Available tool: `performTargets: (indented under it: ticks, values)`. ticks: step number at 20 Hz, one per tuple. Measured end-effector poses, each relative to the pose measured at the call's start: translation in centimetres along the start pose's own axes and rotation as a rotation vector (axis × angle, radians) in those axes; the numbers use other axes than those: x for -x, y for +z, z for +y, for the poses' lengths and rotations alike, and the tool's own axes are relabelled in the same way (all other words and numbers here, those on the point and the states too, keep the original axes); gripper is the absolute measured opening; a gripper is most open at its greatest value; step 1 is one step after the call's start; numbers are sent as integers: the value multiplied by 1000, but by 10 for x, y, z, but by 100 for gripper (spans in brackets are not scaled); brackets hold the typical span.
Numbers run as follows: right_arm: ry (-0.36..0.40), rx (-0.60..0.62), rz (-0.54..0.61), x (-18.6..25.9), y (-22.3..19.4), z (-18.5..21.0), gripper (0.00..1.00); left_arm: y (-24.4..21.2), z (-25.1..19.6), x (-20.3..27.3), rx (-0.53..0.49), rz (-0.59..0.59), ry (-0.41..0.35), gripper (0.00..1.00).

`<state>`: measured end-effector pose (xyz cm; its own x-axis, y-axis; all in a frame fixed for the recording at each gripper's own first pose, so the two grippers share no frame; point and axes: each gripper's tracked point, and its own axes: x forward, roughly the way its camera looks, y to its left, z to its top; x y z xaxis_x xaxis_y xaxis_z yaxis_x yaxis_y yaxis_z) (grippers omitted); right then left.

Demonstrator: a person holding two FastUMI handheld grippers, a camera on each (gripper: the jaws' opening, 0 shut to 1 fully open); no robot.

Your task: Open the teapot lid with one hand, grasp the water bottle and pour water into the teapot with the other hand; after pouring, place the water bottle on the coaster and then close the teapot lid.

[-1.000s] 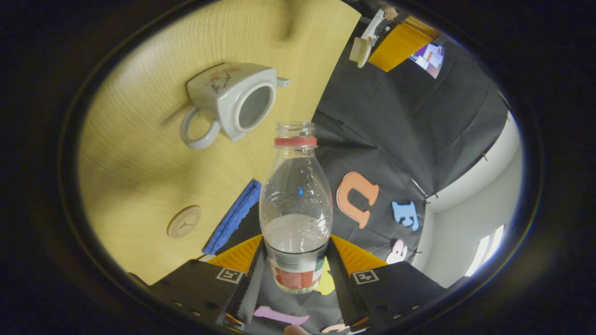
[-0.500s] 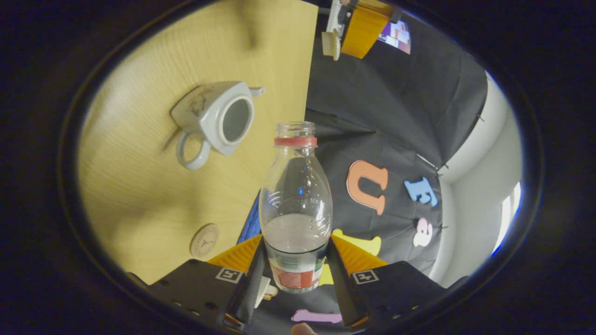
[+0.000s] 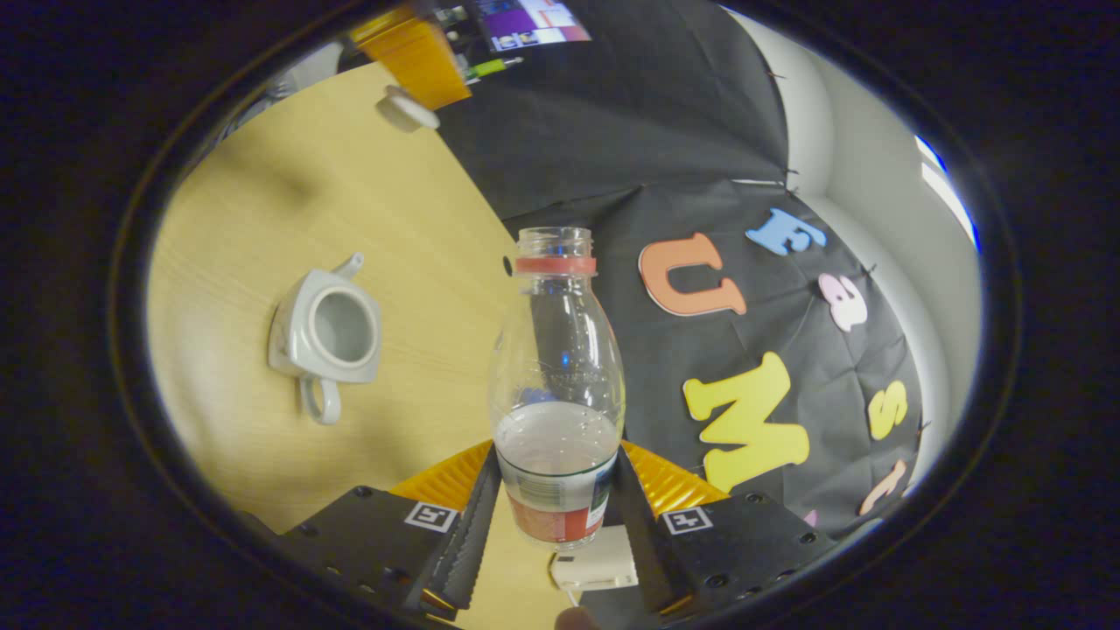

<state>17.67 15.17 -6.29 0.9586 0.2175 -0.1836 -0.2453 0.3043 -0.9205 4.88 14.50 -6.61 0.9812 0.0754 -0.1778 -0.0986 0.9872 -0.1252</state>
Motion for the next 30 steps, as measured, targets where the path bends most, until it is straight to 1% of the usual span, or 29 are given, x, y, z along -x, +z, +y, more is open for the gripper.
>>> performTargets:
  ticks: [5, 7, 10, 12, 13, 16, 18, 22, 25, 29, 30]
  values:
    - [8, -408, 0, 5, -17, -24, 70, 14, -21, 0, -27, -19, -33, 3]
    - [4, -570, 0, 3, -32, -39, 71, 16, -28, 0, -36, -23, -41, 3]
    - [-9, -808, 15, -2, -63, -59, 70, 17, -37, 0, -47, -26, -55, 3]
    - [-16, -919, 30, -14, -79, -68, 70, 18, -41, 0, -53, -29, -61, 3]
    - [-12, -972, 19, -19, -81, -74, 70, 19, -41, 0, -57, -30, -60, 3]
    - [6, -1135, -5, -37, -87, -73, 70, 15, -40, -1, -66, -23, -56, 3]
    - [19, -1191, -3, -48, -93, -67, 70, 14, -39, -1, -67, -19, -52, 3]
    - [53, -1248, 57, -65, -109, -41, 70, 9, -32, -3, -69, -8, -40, 3]
    - [75, -1261, 102, -76, -119, -24, 69, 5, -29, -4, -70, 3, -32, 3]
    - [90, -1254, 121, -80, -123, -10, 70, 2, -28, -6, -77, 11, -31, 3]
    - [94, -1248, 125, -81, -123, -6, 70, 2, -29, -6, -79, 12, -32, 8]
